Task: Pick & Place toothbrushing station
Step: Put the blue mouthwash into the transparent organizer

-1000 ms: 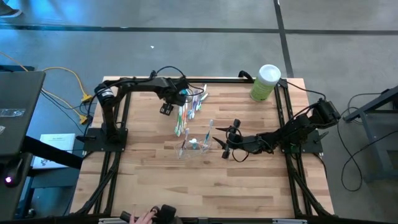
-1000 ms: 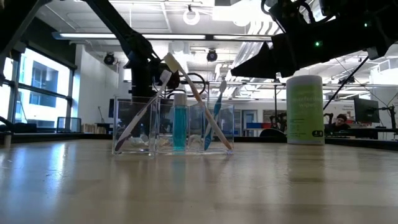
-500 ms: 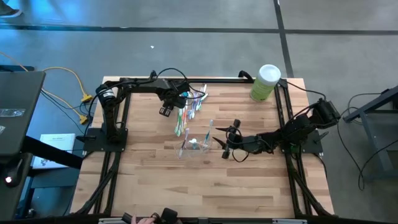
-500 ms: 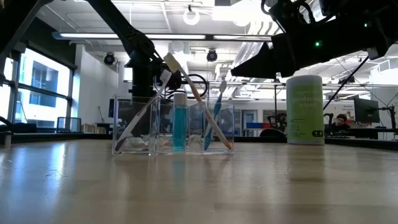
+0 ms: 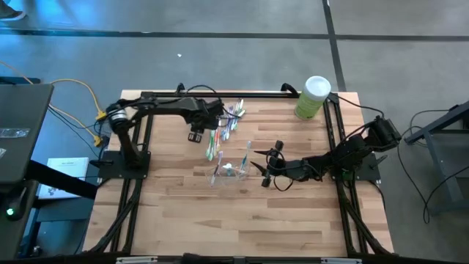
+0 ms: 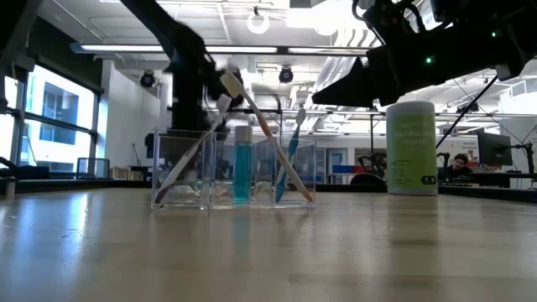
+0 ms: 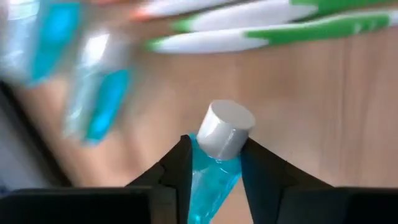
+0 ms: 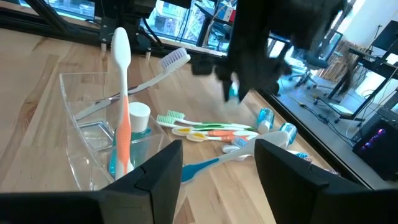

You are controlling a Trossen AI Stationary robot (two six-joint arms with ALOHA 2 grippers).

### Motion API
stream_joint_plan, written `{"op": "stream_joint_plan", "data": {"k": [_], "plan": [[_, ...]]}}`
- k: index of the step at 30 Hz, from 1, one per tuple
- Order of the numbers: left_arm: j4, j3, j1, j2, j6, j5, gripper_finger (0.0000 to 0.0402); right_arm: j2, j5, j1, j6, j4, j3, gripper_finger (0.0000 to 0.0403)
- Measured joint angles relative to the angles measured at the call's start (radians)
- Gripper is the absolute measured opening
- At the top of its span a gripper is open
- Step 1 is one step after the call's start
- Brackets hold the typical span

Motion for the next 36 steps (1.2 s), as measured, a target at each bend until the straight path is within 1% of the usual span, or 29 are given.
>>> {"op": "stream_joint_plan", "data": {"k": [4,7,9,11,13,15,17,21,24,27,31,34,36], "plan": [[-0.070,0.000,-0.030,-0.131,-0.115,-0.017,0.0084,0.000,0.000,0.001,0.000,0.000,0.000,0.0193],[-0.110,0.001,-0.087,-0.253,-0.262,-0.005,0.0077,0.000,0.000,0.001,0.001,-0.001,0.000,0.0193],[-0.124,0.001,-0.125,-0.326,-0.376,0.039,0.0070,0.000,0.000,0.003,0.002,-0.003,0.000,0.0193],[-0.125,0.001,-0.166,-0.395,-0.473,0.121,0.0059,0.000,0.000,0.004,0.008,-0.010,0.000,0.0193],[-0.131,-0.001,-0.223,-0.456,-0.542,0.216,0.0045,0.000,0.000,0.005,0.027,-0.014,0.000,0.0193],[-0.123,-0.015,-0.298,-0.504,-0.603,0.261,0.0026,0.000,0.000,0.007,0.045,-0.016,0.000,0.0193],[-0.120,-0.038,-0.393,-0.540,-0.664,0.226,0.0006,0.000,0.001,0.013,0.064,-0.017,0.000,0.0193],[-0.108,-0.075,-0.567,-0.562,-0.785,0.005,0.0001,0.000,0.000,0.038,0.105,-0.017,0.000,0.0193],[-0.096,-0.096,-0.663,-0.556,-0.830,-0.094,0.0001,0.000,0.000,0.064,0.107,-0.014,0.000,0.0193],[-0.091,-0.105,-0.723,-0.552,-0.835,-0.135,0.0002,0.000,0.001,0.084,0.107,-0.007,0.000,0.0193],[-0.053,-0.105,-0.759,-0.556,-0.867,-0.190,0.0002,0.000,0.013,0.101,0.108,-0.007,0.000,0.0193],[-0.051,-0.104,-0.768,-0.559,-0.894,-0.198,0.0002,0.000,0.075,0.115,0.127,-0.025,0.000,0.0193],[-0.053,-0.104,-0.768,-0.559,-0.916,-0.194,0.0002,-0.009,0.132,0.123,0.171,-0.086,0.000,0.0193]]}}
